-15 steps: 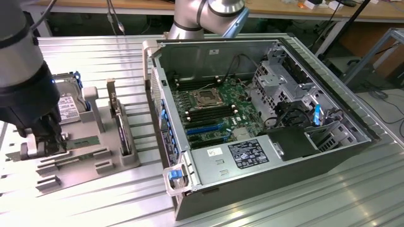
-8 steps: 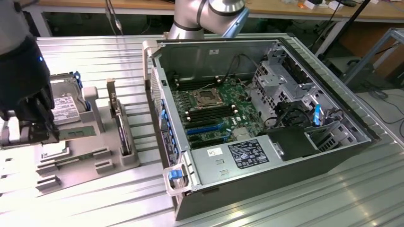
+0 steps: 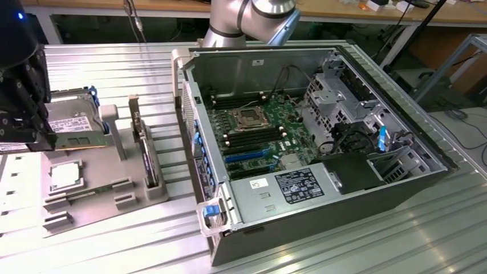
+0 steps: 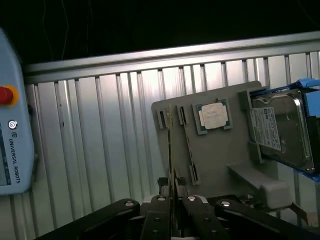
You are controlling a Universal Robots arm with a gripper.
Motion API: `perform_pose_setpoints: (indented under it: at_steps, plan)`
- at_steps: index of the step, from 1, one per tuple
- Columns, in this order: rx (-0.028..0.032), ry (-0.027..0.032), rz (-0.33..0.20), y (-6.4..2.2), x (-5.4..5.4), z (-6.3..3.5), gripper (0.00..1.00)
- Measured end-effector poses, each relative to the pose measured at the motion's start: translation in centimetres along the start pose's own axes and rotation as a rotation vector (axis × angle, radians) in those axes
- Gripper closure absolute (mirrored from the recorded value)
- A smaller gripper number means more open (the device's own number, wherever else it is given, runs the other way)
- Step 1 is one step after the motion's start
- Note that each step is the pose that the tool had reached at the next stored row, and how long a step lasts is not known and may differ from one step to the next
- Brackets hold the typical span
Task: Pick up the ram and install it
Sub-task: 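Pick up the ram and move it above insertion slot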
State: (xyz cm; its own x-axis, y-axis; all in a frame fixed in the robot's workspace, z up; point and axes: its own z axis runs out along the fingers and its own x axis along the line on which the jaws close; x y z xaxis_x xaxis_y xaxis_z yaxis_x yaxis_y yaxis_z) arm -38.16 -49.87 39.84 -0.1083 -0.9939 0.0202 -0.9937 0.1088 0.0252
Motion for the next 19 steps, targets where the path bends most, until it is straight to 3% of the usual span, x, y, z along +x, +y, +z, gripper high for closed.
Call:
perform_pose_setpoints:
  at_steps: [1,2,3,7,12,16,19]
  plan:
    - [-0.0003,0.0003,0.000,-0.02,0.0,-0.02,0.85]
    - [-0.0004,0.0004,0.000,-0.64,-0.1,-0.04,0.85]
    - [-0.0005,0.0000,0.000,-1.84,-0.2,-0.06,0.85]
    - [-0.0006,-0.0013,0.000,-3.86,-0.4,-0.12,0.85]
    - [-0.0008,-0.0029,-0.001,-7.59,-0.8,-0.22,0.85]
    - [-0.0007,-0.0030,-0.003,-11.02,-1.2,-0.31,0.85]
    - [-0.0007,-0.0030,-0.005,-14.18,-1.6,-0.40,0.85]
